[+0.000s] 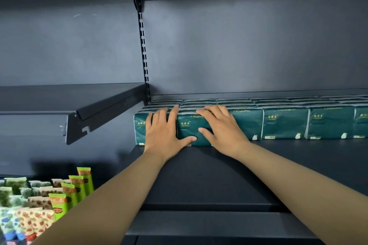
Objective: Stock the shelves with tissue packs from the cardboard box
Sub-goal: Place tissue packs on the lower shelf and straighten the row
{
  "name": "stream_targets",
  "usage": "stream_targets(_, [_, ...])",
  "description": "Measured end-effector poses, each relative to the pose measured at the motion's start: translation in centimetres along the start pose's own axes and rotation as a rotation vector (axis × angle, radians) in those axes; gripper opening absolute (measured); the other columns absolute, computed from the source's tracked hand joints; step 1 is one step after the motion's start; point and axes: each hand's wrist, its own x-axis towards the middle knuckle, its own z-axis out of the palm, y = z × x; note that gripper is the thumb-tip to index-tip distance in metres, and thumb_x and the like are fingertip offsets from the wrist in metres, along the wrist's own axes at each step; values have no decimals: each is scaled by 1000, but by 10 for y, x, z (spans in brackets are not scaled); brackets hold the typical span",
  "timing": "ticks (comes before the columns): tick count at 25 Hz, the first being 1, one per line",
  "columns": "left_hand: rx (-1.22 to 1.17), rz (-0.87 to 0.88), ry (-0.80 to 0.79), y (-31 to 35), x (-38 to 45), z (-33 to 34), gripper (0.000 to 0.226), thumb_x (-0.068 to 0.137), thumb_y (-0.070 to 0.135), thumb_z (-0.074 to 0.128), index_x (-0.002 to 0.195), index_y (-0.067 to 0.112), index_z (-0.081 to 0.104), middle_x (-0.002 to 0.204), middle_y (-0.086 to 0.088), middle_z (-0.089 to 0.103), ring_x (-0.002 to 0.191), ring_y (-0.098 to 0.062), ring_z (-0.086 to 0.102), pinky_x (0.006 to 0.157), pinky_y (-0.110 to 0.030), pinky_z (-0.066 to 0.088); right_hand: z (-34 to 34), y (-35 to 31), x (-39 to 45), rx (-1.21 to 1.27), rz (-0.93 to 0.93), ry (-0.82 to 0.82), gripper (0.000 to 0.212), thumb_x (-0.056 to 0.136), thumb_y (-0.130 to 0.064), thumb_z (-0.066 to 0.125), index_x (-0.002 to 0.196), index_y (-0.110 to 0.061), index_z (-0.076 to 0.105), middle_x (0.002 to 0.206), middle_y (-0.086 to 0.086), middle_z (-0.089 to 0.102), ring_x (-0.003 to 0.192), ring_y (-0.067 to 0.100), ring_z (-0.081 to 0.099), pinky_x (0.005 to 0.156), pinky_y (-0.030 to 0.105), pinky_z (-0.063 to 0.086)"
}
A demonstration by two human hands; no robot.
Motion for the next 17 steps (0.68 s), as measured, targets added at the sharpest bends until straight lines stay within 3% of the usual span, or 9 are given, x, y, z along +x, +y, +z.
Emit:
stream_targets(3, [-14, 1, 46, 3, -3, -8, 101, 65, 78, 48, 141, 12, 39, 130, -13, 49, 125, -30, 42, 111, -48, 19, -9, 0, -7, 31, 55, 45, 54, 92, -37, 52, 141, -23, 34, 141, -1, 35, 131, 17, 24, 106, 39, 31])
stream_targets(10, [17, 139, -63, 34, -49, -75, 95, 78, 73, 47, 150, 19, 19, 152, -12, 23, 141, -27, 19, 114, -40, 13, -85, 2, -86, 72, 243, 174, 51, 90, -33, 56, 137, -17, 41, 137, 3, 39, 129, 21, 28, 107, 42, 31])
stream_targets(17, [-91, 139, -110, 108, -162, -137, 92, 80, 72, 45, 150, 17, 21, 154, -13, 22, 142, -27, 18, 116, -40, 11, -167, 1, -253, -101, 335, 47, 54, 88, -35, 60, 136, -18, 43, 138, 6, 40, 129, 25, 27, 103, 46, 33])
